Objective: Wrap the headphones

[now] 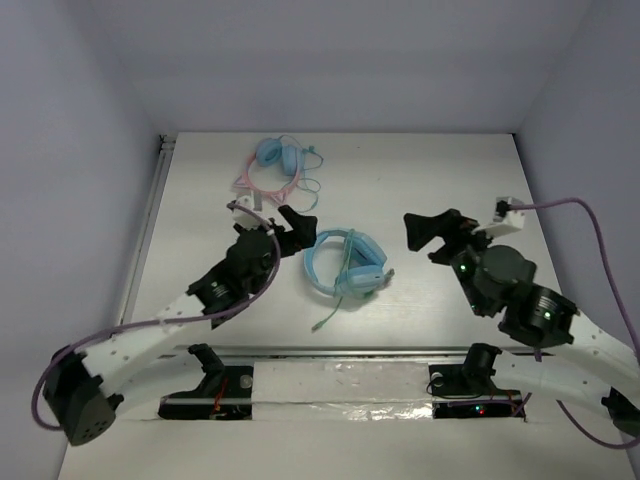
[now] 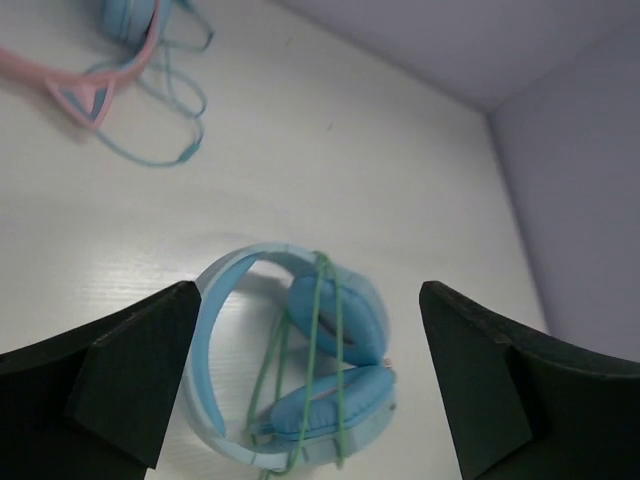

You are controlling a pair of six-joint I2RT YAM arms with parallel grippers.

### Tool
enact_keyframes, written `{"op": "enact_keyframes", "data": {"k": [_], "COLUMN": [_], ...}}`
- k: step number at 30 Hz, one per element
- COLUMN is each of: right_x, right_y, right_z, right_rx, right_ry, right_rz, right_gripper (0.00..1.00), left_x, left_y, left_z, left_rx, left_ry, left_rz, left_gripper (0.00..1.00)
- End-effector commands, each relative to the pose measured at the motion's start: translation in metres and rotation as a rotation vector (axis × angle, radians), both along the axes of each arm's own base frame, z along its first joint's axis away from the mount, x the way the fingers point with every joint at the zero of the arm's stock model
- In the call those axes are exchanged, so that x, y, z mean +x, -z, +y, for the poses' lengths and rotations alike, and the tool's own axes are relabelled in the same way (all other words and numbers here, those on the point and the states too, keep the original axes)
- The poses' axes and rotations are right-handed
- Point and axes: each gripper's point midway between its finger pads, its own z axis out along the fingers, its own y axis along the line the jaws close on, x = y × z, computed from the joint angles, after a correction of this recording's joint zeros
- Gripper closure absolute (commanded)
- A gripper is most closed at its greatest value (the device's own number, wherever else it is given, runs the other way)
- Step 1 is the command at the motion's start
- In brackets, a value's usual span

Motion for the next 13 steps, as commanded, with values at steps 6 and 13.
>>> {"op": "enact_keyframes", "data": {"k": [6,13], "right_x": [-0.011,-0.016], "right_y": [-0.02,-0.024], "right_z": [-0.065,-0.056], "right_rx": [0.015,0.06], "right_ry": [0.157,0.081], "right_rz": [-0.114,-0.154], "right_gripper": [0.0,0.0], "left_x": [-0.042,-0.05], "left_y": [-0.108,-0.105], "left_z": [0.043,0.042], "left_rx": [-0.15,-0.138], "left_ry": [0.038,0.085], "left_rz": [-0.234,-0.254], "left_gripper": [0.01,0.01]}}
